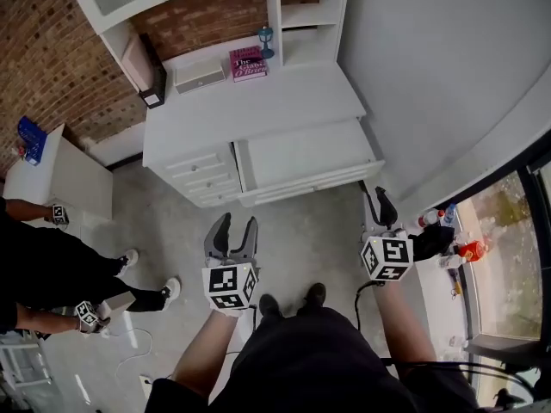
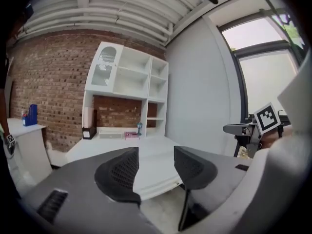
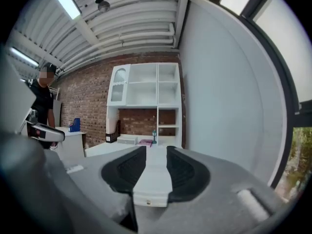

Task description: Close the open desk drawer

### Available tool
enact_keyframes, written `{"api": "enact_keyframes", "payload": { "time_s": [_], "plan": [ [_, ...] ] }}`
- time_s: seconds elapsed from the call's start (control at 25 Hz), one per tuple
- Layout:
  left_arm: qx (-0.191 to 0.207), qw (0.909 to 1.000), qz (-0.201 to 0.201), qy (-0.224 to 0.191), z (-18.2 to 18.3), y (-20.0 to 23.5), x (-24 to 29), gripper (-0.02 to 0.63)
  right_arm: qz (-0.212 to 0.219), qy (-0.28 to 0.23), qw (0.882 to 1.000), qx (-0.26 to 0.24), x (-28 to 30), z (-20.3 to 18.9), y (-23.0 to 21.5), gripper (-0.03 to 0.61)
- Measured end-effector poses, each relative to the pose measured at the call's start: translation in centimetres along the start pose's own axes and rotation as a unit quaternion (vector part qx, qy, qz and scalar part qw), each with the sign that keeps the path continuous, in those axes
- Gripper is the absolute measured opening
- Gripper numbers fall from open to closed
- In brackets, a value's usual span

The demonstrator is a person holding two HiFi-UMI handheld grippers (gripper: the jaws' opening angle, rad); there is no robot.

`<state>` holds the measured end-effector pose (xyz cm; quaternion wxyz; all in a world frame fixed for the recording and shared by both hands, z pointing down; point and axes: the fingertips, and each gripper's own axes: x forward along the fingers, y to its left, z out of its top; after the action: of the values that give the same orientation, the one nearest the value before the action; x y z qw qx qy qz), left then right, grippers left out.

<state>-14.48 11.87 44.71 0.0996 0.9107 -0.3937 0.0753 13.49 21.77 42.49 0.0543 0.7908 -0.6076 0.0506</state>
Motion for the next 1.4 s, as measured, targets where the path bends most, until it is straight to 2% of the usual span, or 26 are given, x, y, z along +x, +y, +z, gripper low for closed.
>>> {"api": "enact_keyframes", "payload": {
  "time_s": [0.2,0.36,0.52,0.8,0.92,1.12,1.24,1.4],
  "plan": [
    [-0.034,0.9945,0.049,0.087,-7.3,-1.0,3.0,0.222,0.016,0.075,0.997,0.003,2.5,-7.5,-3.9,0.150],
    [-0.028,0.9882,0.075,0.131,-11.0,-1.5,5.3,0.222,0.013,0.128,0.992,0.014,4.6,-12.6,-6.9,0.152],
    [-0.036,0.9815,0.092,0.164,-14.1,-1.2,7.7,0.222,0.016,0.163,0.986,0.024,6.7,-16.2,-8.3,0.152],
    [-0.054,0.9696,0.099,0.217,-19.1,-0.3,14.0,0.222,0.040,0.216,0.975,-0.004,12.5,-20.6,-8.1,0.160],
    [-0.066,0.9621,0.108,0.241,-21.4,0.8,16.4,0.224,0.048,0.253,0.966,-0.011,14.8,-23.2,-7.6,0.164],
    [-0.066,0.9479,0.119,0.288,-24.6,3.4,19.7,0.225,0.029,0.309,0.951,0.002,18.6,-26.8,-7.5,0.167],
    [-0.071,0.9443,0.103,0.304,-25.3,4.2,20.9,0.225,0.034,0.330,0.943,-0.006,20.3,-28.1,-6.4,0.167],
    [-0.064,0.9441,0.084,0.312,-25.2,4.8,21.0,0.225,0.032,0.346,0.938,-0.011,22.4,-29.6,-5.4,0.178]
  ]
}}
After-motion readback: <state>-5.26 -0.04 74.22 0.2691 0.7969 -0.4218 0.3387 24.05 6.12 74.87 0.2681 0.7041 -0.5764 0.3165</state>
